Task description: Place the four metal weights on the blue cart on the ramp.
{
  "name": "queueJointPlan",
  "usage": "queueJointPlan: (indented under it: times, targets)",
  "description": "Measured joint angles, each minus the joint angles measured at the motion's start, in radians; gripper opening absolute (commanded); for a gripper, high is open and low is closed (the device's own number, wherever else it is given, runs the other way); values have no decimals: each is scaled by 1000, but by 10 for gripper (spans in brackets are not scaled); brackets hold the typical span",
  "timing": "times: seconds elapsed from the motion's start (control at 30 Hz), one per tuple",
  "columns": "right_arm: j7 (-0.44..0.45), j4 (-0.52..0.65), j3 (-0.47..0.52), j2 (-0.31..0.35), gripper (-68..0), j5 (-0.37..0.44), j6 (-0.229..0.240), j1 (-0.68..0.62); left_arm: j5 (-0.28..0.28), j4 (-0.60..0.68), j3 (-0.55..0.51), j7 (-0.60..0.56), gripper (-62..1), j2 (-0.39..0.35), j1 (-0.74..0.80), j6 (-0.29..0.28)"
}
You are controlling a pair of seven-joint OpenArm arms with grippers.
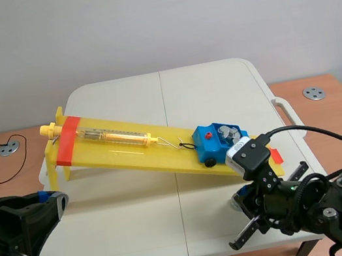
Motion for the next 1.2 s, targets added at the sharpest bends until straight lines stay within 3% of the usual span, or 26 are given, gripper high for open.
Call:
queueJointPlan:
  times: [0.37, 0.6, 0.9, 1.03, 1.2]
  targets:
    - [-6, 29, 0, 8, -669, 6, 4, -14, 0, 0, 0, 0, -583, 0, 0, 0]
    - [-76, 259, 17, 71, -669, 32, 5, -133, 0, 0, 0, 0, -583, 0, 0, 0]
    - [-162, 566, 155, 84, -669, 84, 4, -268, 0, 0, 0, 0, -583, 0, 0, 0]
    - [-166, 618, 189, 84, -669, 88, 4, -256, 0, 0, 0, 0, -583, 0, 0, 0]
    - [-184, 597, 190, 79, -669, 88, 5, -180, 0, 0, 0, 0, -583, 0, 0, 0]
